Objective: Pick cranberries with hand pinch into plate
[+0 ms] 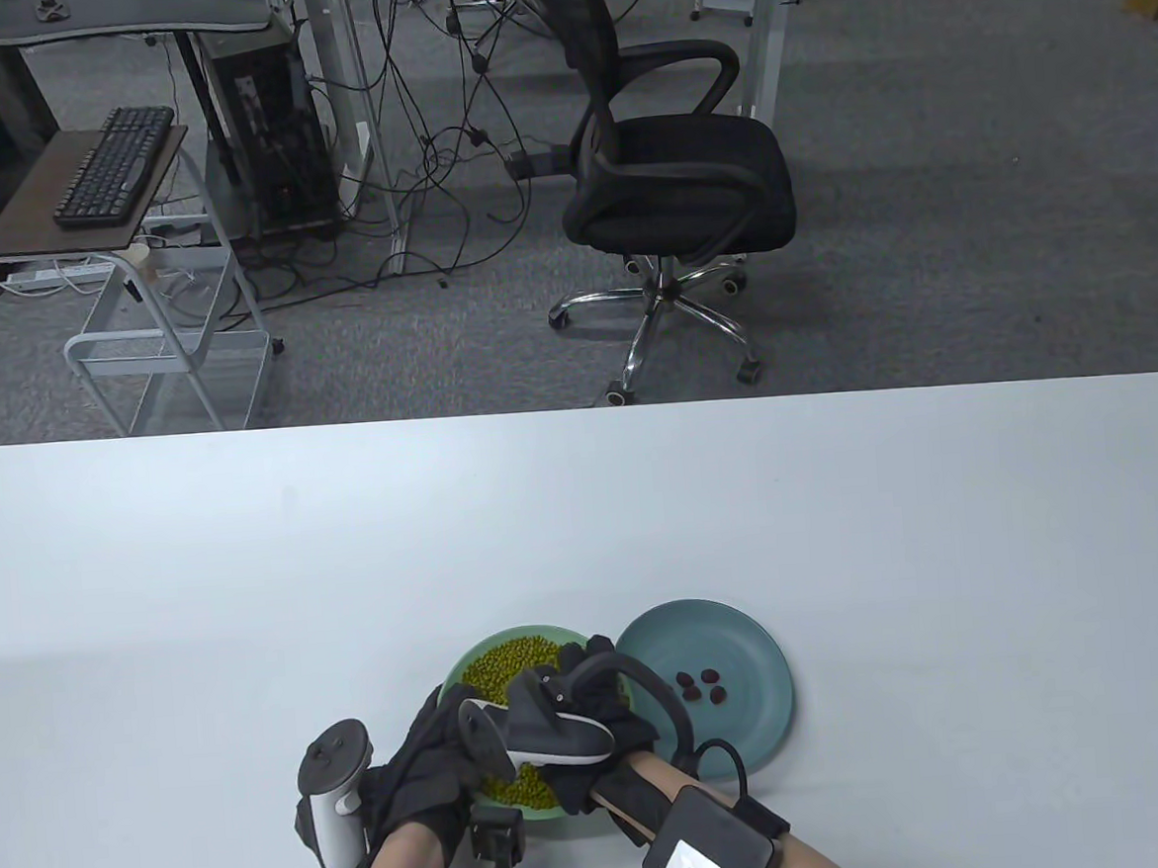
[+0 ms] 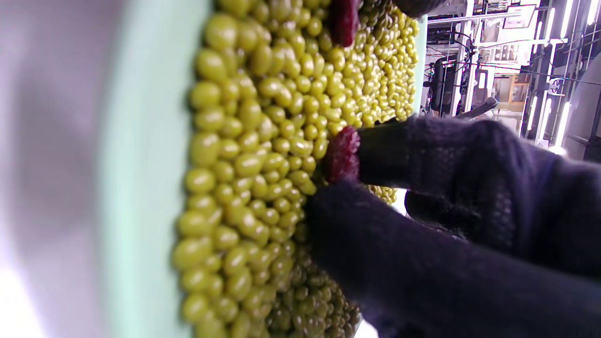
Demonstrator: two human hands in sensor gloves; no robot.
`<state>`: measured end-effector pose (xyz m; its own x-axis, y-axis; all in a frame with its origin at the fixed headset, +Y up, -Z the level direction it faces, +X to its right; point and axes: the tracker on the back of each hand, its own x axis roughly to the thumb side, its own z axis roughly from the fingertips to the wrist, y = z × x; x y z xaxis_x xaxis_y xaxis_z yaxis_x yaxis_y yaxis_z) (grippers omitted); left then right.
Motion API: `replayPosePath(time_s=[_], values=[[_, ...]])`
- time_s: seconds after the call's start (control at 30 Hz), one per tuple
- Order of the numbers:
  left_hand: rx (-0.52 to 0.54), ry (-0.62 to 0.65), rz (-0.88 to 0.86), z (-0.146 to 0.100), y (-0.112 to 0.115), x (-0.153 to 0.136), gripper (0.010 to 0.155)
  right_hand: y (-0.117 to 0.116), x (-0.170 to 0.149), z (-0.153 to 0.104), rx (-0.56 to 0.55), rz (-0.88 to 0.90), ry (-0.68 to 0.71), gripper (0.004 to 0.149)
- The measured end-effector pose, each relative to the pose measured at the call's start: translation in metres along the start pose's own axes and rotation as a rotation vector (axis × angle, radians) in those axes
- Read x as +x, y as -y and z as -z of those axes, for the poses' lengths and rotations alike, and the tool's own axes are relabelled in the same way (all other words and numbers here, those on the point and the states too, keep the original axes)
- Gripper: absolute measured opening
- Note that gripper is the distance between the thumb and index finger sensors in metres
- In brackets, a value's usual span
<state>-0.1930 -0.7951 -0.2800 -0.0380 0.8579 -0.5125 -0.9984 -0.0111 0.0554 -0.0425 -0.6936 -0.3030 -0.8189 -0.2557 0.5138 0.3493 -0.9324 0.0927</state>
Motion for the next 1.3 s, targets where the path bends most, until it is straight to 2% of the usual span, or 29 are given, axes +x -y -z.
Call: replayPosePath(time_s=[0.53, 0.83, 1.3], values=[[-0.003, 0.000, -0.002, 0.000, 0.000, 0.000, 0.049, 0.002, -0.004, 0.000, -0.004, 0.028, -0.009, 0.053], [-0.002, 0.000, -0.001, 0.000, 0.001, 0.000, 0.049, 0.008, -0.011, -0.007, -0.044, 0.072, -0.024, 0.053], [-0.002, -0.001, -0.001, 0.000, 0.000, 0.000, 0.048, 0.009, -0.045, -0.019, -0.091, 0.235, -0.112, 0.053]])
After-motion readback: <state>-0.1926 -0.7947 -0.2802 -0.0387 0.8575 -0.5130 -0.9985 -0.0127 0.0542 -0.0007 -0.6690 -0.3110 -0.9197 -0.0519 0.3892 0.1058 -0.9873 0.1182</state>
